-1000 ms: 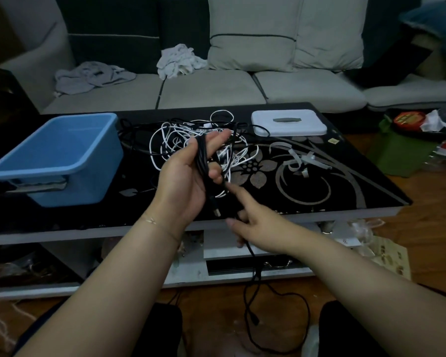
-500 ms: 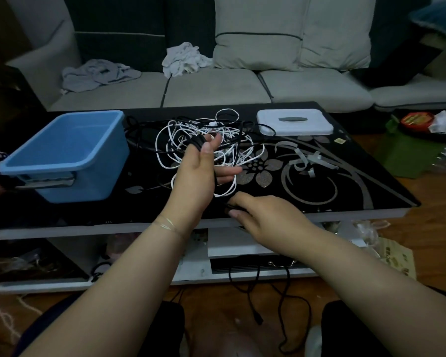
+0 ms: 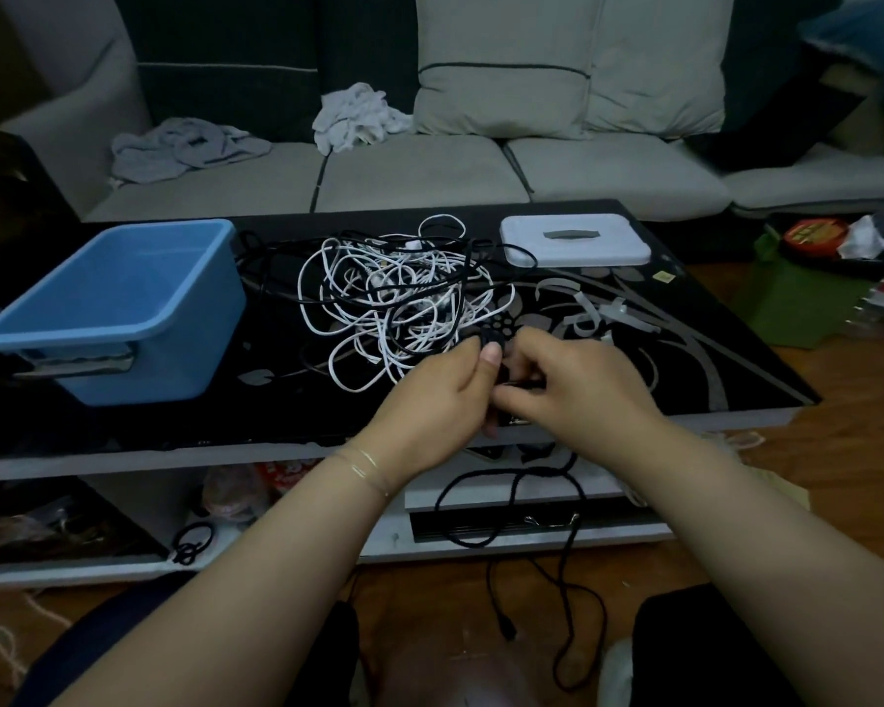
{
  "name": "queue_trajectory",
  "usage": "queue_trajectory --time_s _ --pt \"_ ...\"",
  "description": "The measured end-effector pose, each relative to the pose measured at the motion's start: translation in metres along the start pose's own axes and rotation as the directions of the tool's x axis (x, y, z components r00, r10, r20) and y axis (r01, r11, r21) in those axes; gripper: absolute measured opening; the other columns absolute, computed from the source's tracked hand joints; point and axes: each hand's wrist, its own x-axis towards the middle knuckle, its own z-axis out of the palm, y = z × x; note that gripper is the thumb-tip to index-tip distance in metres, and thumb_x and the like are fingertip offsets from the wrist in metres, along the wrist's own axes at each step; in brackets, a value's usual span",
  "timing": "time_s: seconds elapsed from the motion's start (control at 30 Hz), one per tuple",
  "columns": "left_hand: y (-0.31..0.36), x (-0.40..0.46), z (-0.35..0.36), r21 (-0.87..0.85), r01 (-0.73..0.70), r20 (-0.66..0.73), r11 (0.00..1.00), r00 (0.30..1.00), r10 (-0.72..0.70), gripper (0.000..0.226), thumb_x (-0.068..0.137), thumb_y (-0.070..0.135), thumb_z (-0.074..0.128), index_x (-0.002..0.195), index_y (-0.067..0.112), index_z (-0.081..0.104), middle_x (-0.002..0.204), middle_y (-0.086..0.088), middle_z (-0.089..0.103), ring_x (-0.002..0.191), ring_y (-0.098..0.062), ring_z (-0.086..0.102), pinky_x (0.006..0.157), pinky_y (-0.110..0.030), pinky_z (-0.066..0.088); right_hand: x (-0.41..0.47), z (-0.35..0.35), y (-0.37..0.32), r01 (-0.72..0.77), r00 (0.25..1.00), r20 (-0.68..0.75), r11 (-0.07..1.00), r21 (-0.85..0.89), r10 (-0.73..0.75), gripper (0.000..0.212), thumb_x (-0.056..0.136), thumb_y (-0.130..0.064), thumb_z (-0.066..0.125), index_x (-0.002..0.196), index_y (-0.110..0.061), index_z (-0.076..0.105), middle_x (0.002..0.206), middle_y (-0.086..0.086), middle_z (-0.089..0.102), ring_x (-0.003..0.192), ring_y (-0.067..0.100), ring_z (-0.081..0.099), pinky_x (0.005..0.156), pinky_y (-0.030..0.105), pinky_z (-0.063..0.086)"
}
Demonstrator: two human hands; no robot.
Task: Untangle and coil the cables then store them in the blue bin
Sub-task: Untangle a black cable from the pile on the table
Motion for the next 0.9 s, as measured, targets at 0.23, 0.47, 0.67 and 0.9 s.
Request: queue_trajectory --time_s 0.23,0.47,0.67,0.9 --pt "-0.001 0.005 0.003 0.013 0.042 0.202 0.999 0.978 -0.044 0.085 0.072 0.086 0.023 0.108 0.018 0.061 0.096 0.001 0.069 0.093 -0.019 0.065 0.084 -0.042 0.051 0.005 -0.007 0.011 -0.069 0.981 0.195 0.934 0.349 0.000 0.016 0.084 -0.026 0.063 0.087 -0.027 0.047 0.075 -0.009 0.057 0.068 0.006 0.054 0.066 0.034 0.047" --pt "-0.004 0.005 0.006 -0.169 0.014 0.197 0.985 0.980 0.020 0.042 0.083 0.051 0.061 0.093 0.011 0.061 0.074 0.003 0.065 0.068 -0.010 0.061 0.065 -0.035 0.051 0.006 -0.002 0.021 -0.099 0.988 0.152 0.833 0.544 0.019 0.022 0.079 -0.032 0.071 0.090 -0.023 0.054 0.080 0.011 0.061 0.070 0.019 0.055 0.065 0.031 0.045" --pt "0.010 -0.002 0.002 -0.646 0.153 0.144 0.748 0.987 -0.078 0.031 0.102 0.031 0.037 0.081 0.012 0.050 0.043 0.011 0.033 0.037 -0.004 0.024 0.039 -0.017 0.020 0.014 0.004 0.021 -0.106 0.994 0.069 0.661 0.743 0.082 0.008 0.091 -0.014 0.059 0.085 -0.017 0.054 0.071 -0.003 0.059 0.064 0.007 0.055 0.057 0.022 0.048" --pt "0.013 -0.004 -0.004 -0.682 0.172 0.203 0.710 0.978 -0.042 0.034 0.104 0.029 0.031 0.081 0.010 0.047 0.042 0.003 0.033 0.037 -0.009 0.022 0.038 -0.016 0.024 0.008 0.022 0.007 -0.153 0.969 0.020 0.536 0.830 0.246 0.033 0.081 -0.038 0.053 0.078 -0.006 0.047 0.060 0.009 0.052 0.047 0.007 0.048 0.045 0.019 0.045"
